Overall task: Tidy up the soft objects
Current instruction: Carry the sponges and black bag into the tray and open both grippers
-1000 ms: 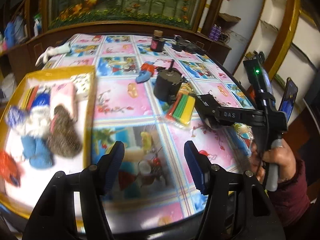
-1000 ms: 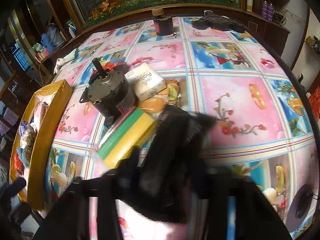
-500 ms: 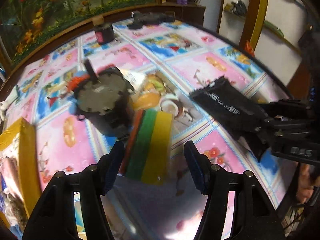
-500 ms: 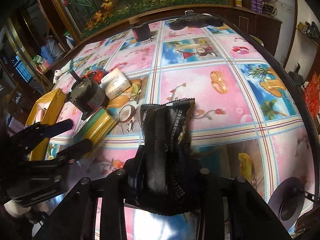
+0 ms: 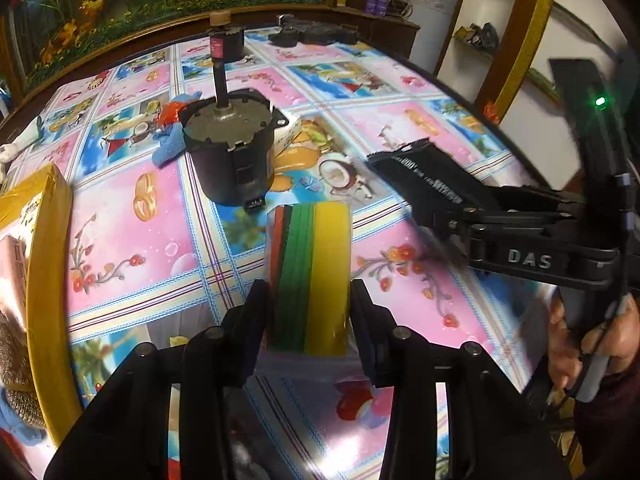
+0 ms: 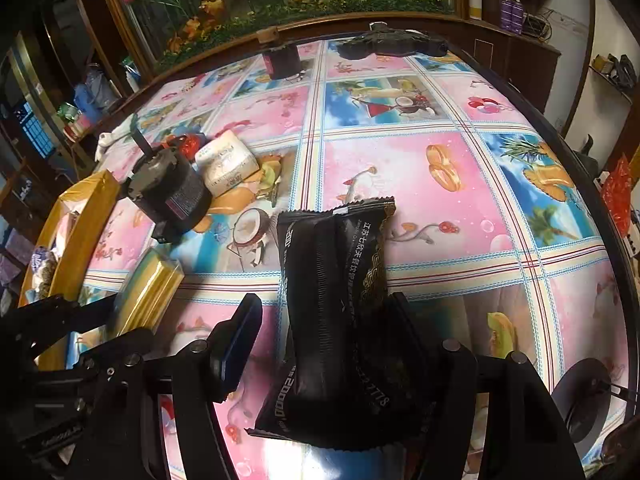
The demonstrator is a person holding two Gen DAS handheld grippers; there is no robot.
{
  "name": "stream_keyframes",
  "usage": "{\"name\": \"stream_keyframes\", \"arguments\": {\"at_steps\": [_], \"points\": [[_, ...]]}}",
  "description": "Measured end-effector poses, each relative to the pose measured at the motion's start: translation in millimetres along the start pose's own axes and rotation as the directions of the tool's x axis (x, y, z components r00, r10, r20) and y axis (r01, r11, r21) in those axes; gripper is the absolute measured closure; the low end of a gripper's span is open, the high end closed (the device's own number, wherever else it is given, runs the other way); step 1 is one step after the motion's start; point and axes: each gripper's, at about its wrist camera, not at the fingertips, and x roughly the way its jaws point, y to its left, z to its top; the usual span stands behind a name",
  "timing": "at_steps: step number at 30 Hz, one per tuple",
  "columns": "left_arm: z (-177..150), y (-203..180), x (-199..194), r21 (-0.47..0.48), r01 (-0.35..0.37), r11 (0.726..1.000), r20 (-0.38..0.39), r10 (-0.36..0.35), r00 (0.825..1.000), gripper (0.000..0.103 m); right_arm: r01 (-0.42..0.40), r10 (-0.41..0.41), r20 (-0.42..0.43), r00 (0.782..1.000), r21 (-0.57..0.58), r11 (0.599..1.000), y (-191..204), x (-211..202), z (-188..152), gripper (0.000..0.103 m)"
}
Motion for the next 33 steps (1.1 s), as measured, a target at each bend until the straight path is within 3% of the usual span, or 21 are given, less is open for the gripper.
{"name": "stream_keyframes", "arguments": {"at_steps": [2, 5, 7, 8, 9, 11, 15, 18, 23, 25, 30, 33], "points": [[1.9, -4.4, 8.1, 0.013, -0.024, 1.000, 0.002, 0.024, 1.000, 0.051, 0.015, -0.015, 0.002, 1.000, -0.003, 1.000, 3.2, 1.6, 1.2, 0.038], [2.8, -14.2, 13.1, 0.038, -0.068, 0.997, 0.023, 0.067, 0.997, 0.049, 0.056, -0.056, -0.010, 0.998, -0.018, 0.998, 7.7, 6.6, 1.7, 0.039], [1.6, -13.5, 9.5, 0.019, -0.045, 0.999, 0.022, 0.045, 0.999, 0.066, 0.080, -0.080, -0.009, 0.997, -0.035, 0.996, 10.7, 8.9, 1.6, 0.040], [-0.5, -11.3, 5.4, 0.004, -0.020, 1.000, 0.022, 0.020, 1.000, 0.067, 0.092, -0.092, -0.004, 0.996, -0.042, 0.995, 12.0, 8.9, 1.5, 0.053], [-3.4, -8.4, 0.4, -0.012, -0.003, 1.000, 0.029, 0.003, 1.000, 0.068, 0.091, -0.091, 0.000, 0.996, -0.049, 0.995, 13.2, 8.0, 1.5, 0.058], [-12.2, 0.0, -17.9, -0.042, 0.016, 0.999, 0.065, -0.013, 0.998, 0.068, 0.047, -0.048, -0.012, 0.999, -0.031, 0.998, 11.9, 5.1, 0.5, 0.062], [-39.3, 30.1, -72.5, -0.146, 0.086, 0.986, 0.153, -0.063, 0.986, 0.067, 0.032, -0.031, 0.046, 0.998, -0.028, 0.999, 20.6, -20.0, -3.7, 0.062], [-67.6, 65.2, -118.3, -0.237, 0.089, 0.967, 0.226, -0.034, 0.974, 0.067, 0.002, 0.004, 0.080, 0.997, -0.070, 0.998, 40.9, -40.9, -5.6, 0.062], [-115.5, 139.4, -159.2, -0.419, -0.057, 0.906, 0.218, 0.161, 0.963, 0.067, -0.119, 0.133, 0.082, 0.988, -0.153, 0.981, 94.2, -59.0, -7.3, 0.061], [-133.8, 169.0, -161.4, -0.497, -0.100, 0.862, 0.176, 0.212, 0.961, 0.067, -0.179, 0.194, 0.056, 0.979, -0.195, 0.964, 121.3, -59.7, -9.1, 0.061], [-161.1, 218.1, -143.5, -0.605, -0.198, 0.771, 0.044, 0.281, 0.959, 0.067, -0.316, 0.315, -0.046, 0.948, -0.262, 0.912, 189.5, -53.0, -15.1, 0.061], [-165.0, 228.8, -129.2, -0.610, -0.225, 0.760, -0.009, 0.277, 0.961, 0.065, -0.398, 0.378, -0.127, 0.917, -0.296, 0.868, 230.2, -44.1, -18.2, 0.061]]}}
